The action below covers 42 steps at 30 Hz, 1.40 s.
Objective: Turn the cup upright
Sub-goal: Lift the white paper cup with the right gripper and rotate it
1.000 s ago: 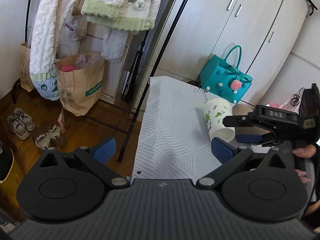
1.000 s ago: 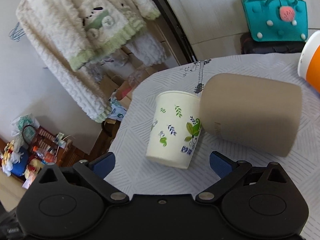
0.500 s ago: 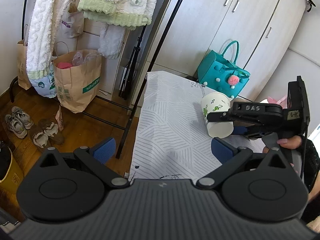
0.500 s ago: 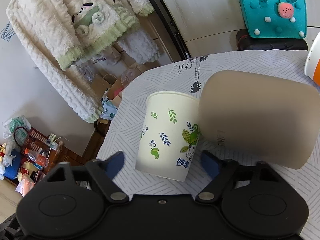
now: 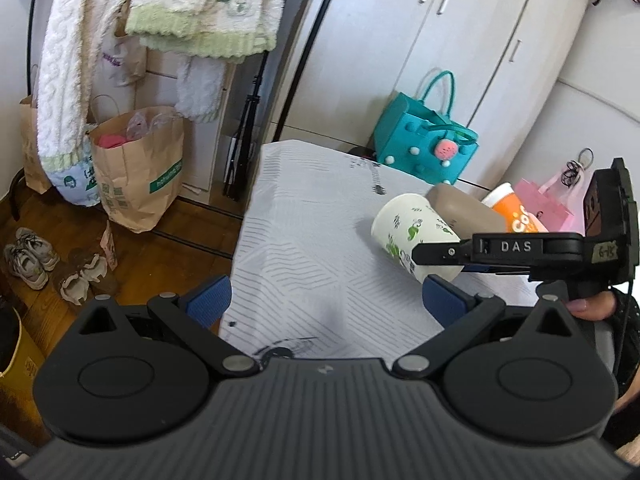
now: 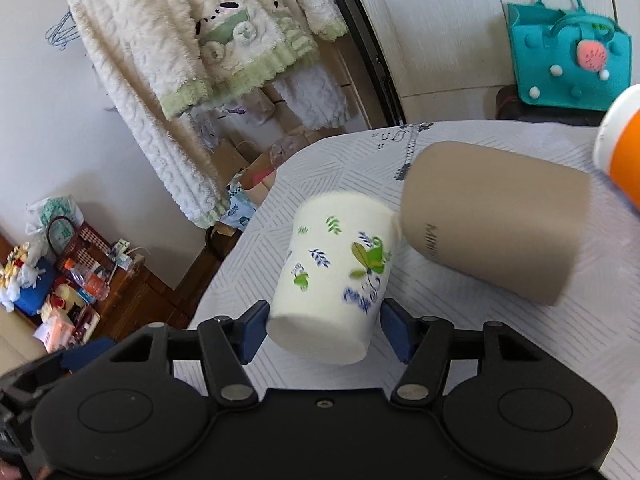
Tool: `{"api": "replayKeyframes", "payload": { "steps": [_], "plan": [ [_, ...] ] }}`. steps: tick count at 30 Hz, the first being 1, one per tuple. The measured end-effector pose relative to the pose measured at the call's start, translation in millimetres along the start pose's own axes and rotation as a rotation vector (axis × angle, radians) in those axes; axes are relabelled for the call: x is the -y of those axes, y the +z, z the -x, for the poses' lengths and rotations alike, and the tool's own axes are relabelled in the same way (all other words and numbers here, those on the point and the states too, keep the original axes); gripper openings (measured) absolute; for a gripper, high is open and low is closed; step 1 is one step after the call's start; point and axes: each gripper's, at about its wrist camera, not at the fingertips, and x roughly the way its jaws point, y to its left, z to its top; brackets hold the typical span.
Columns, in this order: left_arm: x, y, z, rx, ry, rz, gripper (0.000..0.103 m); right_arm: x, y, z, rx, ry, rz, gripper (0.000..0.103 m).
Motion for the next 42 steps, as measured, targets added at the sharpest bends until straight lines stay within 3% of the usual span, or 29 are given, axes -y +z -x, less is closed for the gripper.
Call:
{"api": "replayKeyframes", "payload": {
  "steps": [16, 30, 35, 42],
  "plan": [
    [54, -11, 2, -0.041, -0.068, -0.076, 0.103, 23, -45, 65, -0.024, -0.005, 0.052, 0.065],
    [129, -20, -10, -0.097, -0.194, -0.148, 0.103, 63, -74, 116, 0.088, -0.144, 0.061, 0.065],
    [148, -21, -31, -0.138, -0.224, -0.131, 0.103, 74, -81, 112, 0.092, -0.165, 0.065, 0.065],
    [154, -24, -61, -0.222, -0.247, -0.075, 0.103, 83, -87, 101, 0.065, -0.124, 0.047, 0.065]
  ]
}}
